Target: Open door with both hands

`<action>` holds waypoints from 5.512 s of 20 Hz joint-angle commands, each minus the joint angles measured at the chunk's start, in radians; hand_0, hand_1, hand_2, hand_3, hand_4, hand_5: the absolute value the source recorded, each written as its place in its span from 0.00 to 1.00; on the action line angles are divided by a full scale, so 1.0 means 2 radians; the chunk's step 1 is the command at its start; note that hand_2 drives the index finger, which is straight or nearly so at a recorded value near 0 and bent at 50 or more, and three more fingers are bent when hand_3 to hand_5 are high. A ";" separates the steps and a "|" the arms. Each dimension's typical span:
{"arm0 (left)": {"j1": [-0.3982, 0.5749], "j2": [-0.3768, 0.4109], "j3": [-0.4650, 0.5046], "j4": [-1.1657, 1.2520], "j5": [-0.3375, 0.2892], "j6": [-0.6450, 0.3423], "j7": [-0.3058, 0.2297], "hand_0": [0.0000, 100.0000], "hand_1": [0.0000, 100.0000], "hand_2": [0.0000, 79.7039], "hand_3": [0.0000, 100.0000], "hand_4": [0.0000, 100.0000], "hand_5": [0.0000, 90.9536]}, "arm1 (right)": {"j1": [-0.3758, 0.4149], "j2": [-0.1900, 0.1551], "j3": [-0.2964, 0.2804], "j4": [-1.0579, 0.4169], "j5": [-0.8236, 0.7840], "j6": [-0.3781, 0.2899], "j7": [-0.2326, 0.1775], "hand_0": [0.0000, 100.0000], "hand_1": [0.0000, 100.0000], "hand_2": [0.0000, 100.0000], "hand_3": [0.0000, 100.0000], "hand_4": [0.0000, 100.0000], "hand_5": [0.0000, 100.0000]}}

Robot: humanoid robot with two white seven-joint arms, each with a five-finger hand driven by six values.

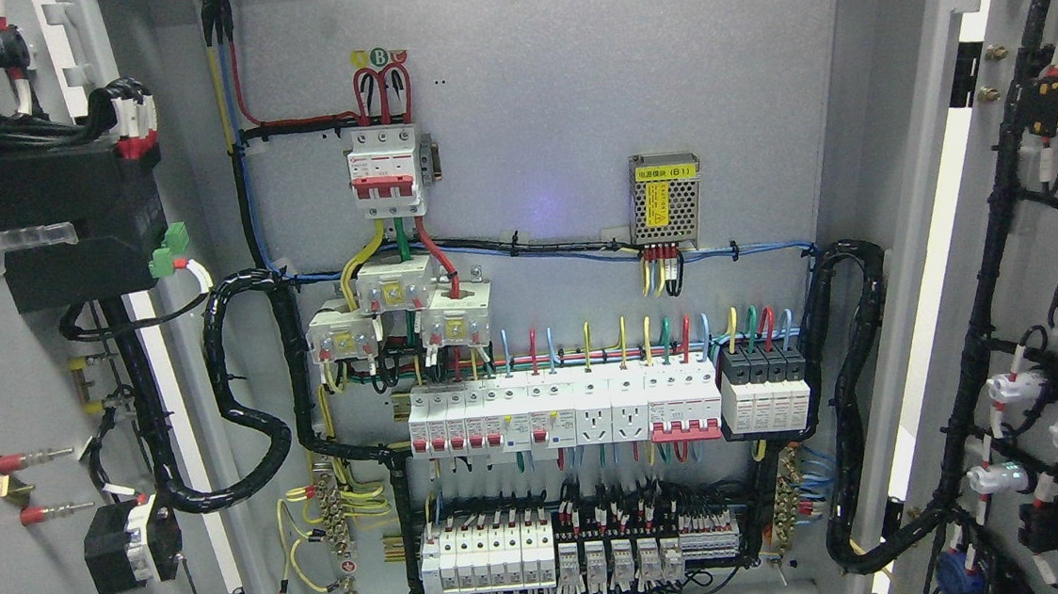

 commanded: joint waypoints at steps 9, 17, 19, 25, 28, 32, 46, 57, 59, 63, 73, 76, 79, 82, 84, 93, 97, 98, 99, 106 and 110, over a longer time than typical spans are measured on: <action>-0.077 -0.039 -0.011 -0.158 0.001 -0.220 0.000 0.12 0.39 0.00 0.00 0.00 0.00 | -0.001 -0.044 -0.092 -0.053 -0.073 0.030 -0.002 0.12 0.39 0.00 0.00 0.00 0.00; -0.075 -0.043 0.004 -0.171 0.005 -0.281 0.001 0.12 0.39 0.00 0.00 0.00 0.00 | 0.002 -0.054 -0.115 -0.048 -0.120 0.034 -0.002 0.12 0.39 0.00 0.00 0.00 0.00; -0.075 -0.043 0.015 -0.171 0.007 -0.288 0.001 0.12 0.39 0.00 0.00 0.00 0.00 | 0.003 -0.056 -0.116 -0.044 -0.125 0.034 -0.002 0.12 0.39 0.00 0.00 0.00 0.00; -0.069 -0.041 0.077 -0.171 0.011 -0.306 0.001 0.12 0.39 0.00 0.00 0.00 0.00 | 0.006 -0.062 -0.116 -0.032 -0.130 0.034 -0.002 0.12 0.39 0.00 0.00 0.00 0.00; -0.062 -0.040 0.101 -0.171 0.027 -0.306 0.001 0.12 0.39 0.00 0.00 0.00 0.00 | 0.015 -0.064 -0.116 -0.027 -0.130 0.034 -0.002 0.12 0.39 0.00 0.00 0.00 0.00; -0.052 -0.038 0.124 -0.170 0.032 -0.331 0.001 0.12 0.39 0.00 0.00 0.00 0.00 | 0.016 -0.065 -0.116 -0.017 -0.147 0.034 -0.002 0.12 0.39 0.00 0.00 0.00 0.00; -0.030 -0.036 0.170 -0.170 0.068 -0.365 0.002 0.12 0.39 0.00 0.00 0.00 0.00 | 0.052 -0.066 -0.148 0.012 -0.198 0.033 -0.002 0.12 0.39 0.00 0.00 0.00 0.00; -0.030 -0.020 0.226 -0.164 0.096 -0.365 0.002 0.12 0.39 0.00 0.00 0.00 0.00 | 0.053 -0.066 -0.187 0.037 -0.198 0.033 -0.002 0.12 0.39 0.00 0.00 0.00 0.00; -0.030 -0.014 0.239 -0.161 0.109 -0.363 0.002 0.12 0.39 0.00 0.00 0.00 0.00 | 0.054 -0.066 -0.194 0.040 -0.198 0.031 -0.002 0.12 0.39 0.00 0.00 0.00 0.00; -0.030 -0.005 0.267 -0.159 0.125 -0.359 0.002 0.12 0.39 0.00 0.00 0.00 0.00 | 0.063 -0.065 -0.213 0.040 -0.199 0.030 -0.002 0.12 0.39 0.00 0.00 0.00 0.00; -0.040 0.060 0.305 -0.076 0.146 -0.359 0.028 0.12 0.39 0.00 0.00 0.00 0.00 | 0.087 -0.060 -0.243 0.043 -0.221 0.029 -0.002 0.12 0.39 0.00 0.00 0.00 0.00; -0.050 0.073 0.314 -0.060 0.153 -0.359 0.028 0.12 0.39 0.00 0.00 0.00 0.00 | 0.091 -0.060 -0.244 0.050 -0.228 0.028 -0.002 0.12 0.39 0.00 0.00 0.00 0.00; -0.057 0.088 0.318 -0.055 0.167 -0.358 0.028 0.12 0.39 0.00 0.00 0.00 0.00 | 0.097 -0.060 -0.246 0.053 -0.243 0.028 -0.002 0.12 0.39 0.00 0.00 0.00 0.00; -0.066 0.104 0.326 -0.042 0.179 -0.354 0.029 0.12 0.39 0.00 0.00 0.00 0.00 | 0.101 -0.060 -0.254 0.059 -0.244 0.028 -0.002 0.12 0.39 0.00 0.00 0.00 0.00; -0.071 0.111 0.334 -0.033 0.185 -0.353 0.028 0.12 0.39 0.00 0.00 0.00 0.00 | 0.102 -0.057 -0.257 0.066 -0.245 0.028 -0.002 0.12 0.39 0.00 0.00 0.00 0.00; -0.106 0.143 0.355 0.023 0.206 -0.336 0.028 0.12 0.39 0.00 0.00 0.00 0.00 | 0.102 -0.039 -0.278 0.083 -0.245 0.030 -0.002 0.12 0.39 0.00 0.00 0.00 0.00; -0.122 0.154 0.356 0.048 0.207 -0.335 0.028 0.12 0.39 0.00 0.00 0.00 0.00 | 0.102 -0.026 -0.289 0.092 -0.245 0.030 -0.002 0.12 0.39 0.00 0.00 0.00 0.00; -0.130 0.154 0.356 0.059 0.207 -0.335 0.028 0.12 0.39 0.00 0.00 0.00 0.00 | 0.102 -0.025 -0.290 0.093 -0.245 0.030 -0.002 0.12 0.39 0.00 0.00 0.00 0.00; -0.138 0.154 0.355 0.070 0.206 -0.335 0.028 0.12 0.39 0.00 0.00 0.00 0.00 | 0.103 -0.024 -0.291 0.093 -0.245 0.030 -0.002 0.12 0.39 0.00 0.00 0.00 0.00; -0.196 0.172 0.350 0.164 0.202 -0.335 0.028 0.12 0.39 0.00 0.00 0.00 0.00 | 0.108 -0.022 -0.285 0.088 -0.247 0.030 -0.002 0.12 0.39 0.00 0.00 0.00 0.00; -0.225 0.186 0.349 0.211 0.202 -0.335 0.028 0.12 0.39 0.00 0.00 0.00 0.00 | 0.120 -0.029 -0.273 0.072 -0.247 0.027 -0.002 0.12 0.39 0.00 0.00 0.00 0.00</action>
